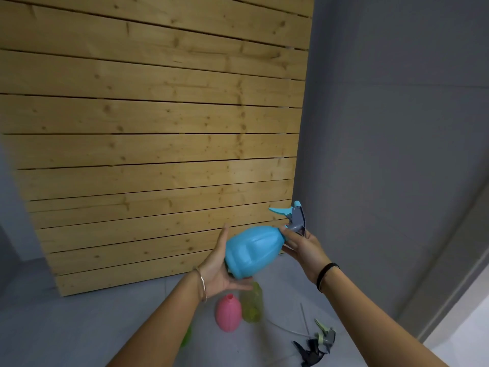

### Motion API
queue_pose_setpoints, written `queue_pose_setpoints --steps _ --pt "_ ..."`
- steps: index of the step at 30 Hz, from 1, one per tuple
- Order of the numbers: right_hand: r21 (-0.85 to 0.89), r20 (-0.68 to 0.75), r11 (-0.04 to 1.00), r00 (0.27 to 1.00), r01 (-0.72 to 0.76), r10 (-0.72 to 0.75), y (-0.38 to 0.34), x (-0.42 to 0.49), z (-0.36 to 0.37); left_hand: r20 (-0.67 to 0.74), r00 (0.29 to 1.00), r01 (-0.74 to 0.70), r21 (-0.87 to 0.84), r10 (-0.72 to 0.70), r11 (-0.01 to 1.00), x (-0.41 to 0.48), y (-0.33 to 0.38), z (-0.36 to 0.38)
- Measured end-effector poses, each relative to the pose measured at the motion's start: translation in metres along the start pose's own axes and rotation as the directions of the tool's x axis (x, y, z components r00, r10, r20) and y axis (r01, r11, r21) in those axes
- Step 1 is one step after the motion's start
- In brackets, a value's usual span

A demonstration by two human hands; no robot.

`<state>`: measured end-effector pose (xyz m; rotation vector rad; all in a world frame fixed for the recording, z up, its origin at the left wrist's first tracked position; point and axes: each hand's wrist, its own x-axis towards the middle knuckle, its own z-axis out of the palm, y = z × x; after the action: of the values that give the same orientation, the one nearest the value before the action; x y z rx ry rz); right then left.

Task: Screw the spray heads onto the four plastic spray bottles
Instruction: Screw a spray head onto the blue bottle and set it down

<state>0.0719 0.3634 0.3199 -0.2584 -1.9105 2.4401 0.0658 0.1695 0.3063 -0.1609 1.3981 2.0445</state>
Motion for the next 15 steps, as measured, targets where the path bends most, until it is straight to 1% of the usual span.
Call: queue_pose_setpoints --steps 1,2,4,6,7,9,12,15 --pt "-0.022 0.012 1.0 1.0 0.015 -0.014 0.0 0.0 0.002 -0.021 0.999 0.044 -0.029 -0.045 0.999 0.001 -0.001 -0.002" --pt "-0.042 0.022 0.999 0.999 0.025 -0.024 0.001 0.0 0.003 -0.061 0.997 0.037 -0.025 -0.038 0.999 0.003 -0.002 -0.003" --pt "-0.036 0.025 0.999 0.999 0.032 -0.031 0.002 0.001 0.004 -0.154 0.984 -0.083 0.025 0.086 0.996 0.006 -0.002 -0.003" --pt "0.008 0.014 1.0 1.0 0.028 -0.028 0.004 0.003 0.005 -0.224 0.937 -0.249 0.104 0.266 0.963 0.008 -0.001 -0.001" --pt "0.034 0.007 0.999 0.999 0.031 -0.031 0.005 0.004 0.007 -0.244 0.91 -0.308 0.142 0.335 0.941 0.009 -0.001 0.0" --pt "0.089 -0.018 0.995 0.999 0.041 -0.04 0.004 0.005 0.012 -0.268 0.868 -0.383 0.174 0.418 0.907 0.007 -0.001 0.001" --pt "0.094 -0.062 0.994 0.996 0.062 -0.056 0.005 0.005 0.025 -0.293 0.834 -0.426 0.194 0.467 0.884 0.006 0.0 -0.005" --pt "0.101 -0.069 0.992 0.996 0.07 -0.064 0.007 0.006 0.038 -0.318 0.797 -0.472 0.2 0.513 0.858 0.007 0.004 -0.016"
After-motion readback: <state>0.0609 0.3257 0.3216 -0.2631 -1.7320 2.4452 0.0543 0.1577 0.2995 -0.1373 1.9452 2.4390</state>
